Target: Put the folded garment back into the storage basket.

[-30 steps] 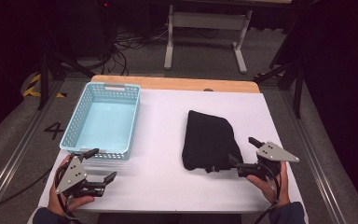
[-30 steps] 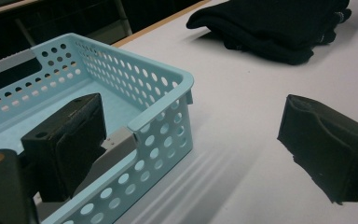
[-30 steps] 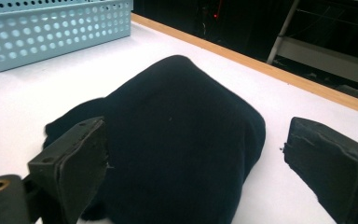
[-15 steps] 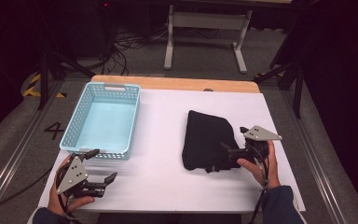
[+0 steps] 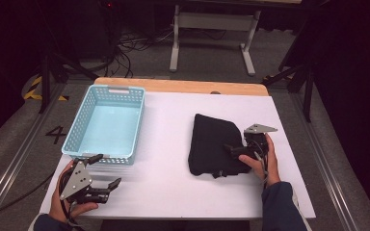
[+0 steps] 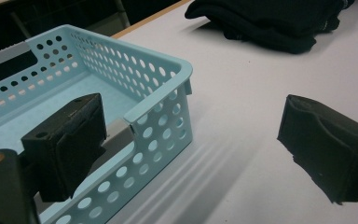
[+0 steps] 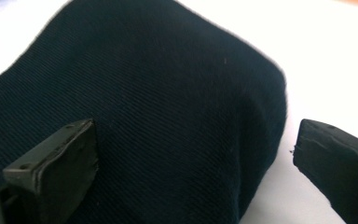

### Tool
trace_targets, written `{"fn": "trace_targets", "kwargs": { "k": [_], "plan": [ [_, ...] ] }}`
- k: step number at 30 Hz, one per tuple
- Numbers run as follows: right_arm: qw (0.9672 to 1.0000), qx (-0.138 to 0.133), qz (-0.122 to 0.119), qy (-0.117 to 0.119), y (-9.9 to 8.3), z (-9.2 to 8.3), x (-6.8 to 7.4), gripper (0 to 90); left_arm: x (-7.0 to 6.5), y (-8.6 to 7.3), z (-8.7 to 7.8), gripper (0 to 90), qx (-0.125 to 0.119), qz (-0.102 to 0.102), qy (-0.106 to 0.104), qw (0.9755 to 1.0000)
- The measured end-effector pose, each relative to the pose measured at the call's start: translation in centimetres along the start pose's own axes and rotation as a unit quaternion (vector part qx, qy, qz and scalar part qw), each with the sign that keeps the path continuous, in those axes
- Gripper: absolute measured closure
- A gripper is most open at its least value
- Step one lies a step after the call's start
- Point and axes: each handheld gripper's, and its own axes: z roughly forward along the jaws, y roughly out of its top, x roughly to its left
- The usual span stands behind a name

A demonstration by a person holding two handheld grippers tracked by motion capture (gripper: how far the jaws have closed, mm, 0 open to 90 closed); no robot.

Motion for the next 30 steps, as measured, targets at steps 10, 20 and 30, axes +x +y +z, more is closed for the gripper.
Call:
{"fn": "trace_targets", "kwargs": {
  "k": [10, 20, 30],
  "plan": [
    [0.9902, 0.019, 0.097, 0.099, -1.6, 1.6, -2.2, 0.6, 0.0, 0.0, 0.1, 8.5, 0.0, -0.002, -0.001, 1.0],
    [0.9723, 0.022, 0.113, 0.203, -2.0, 1.6, -2.2, 44.0, 0.2, -0.1, 0.5, 9.0, 0.007, -0.001, -0.007, 0.9999],
    [0.9704, -0.003, 0.089, 0.225, -1.7, 0.8, -1.7, 64.3, 0.3, 0.0, 0.8, 9.5, 0.008, 0.0, -0.01, 0.9999]
  ]
}}
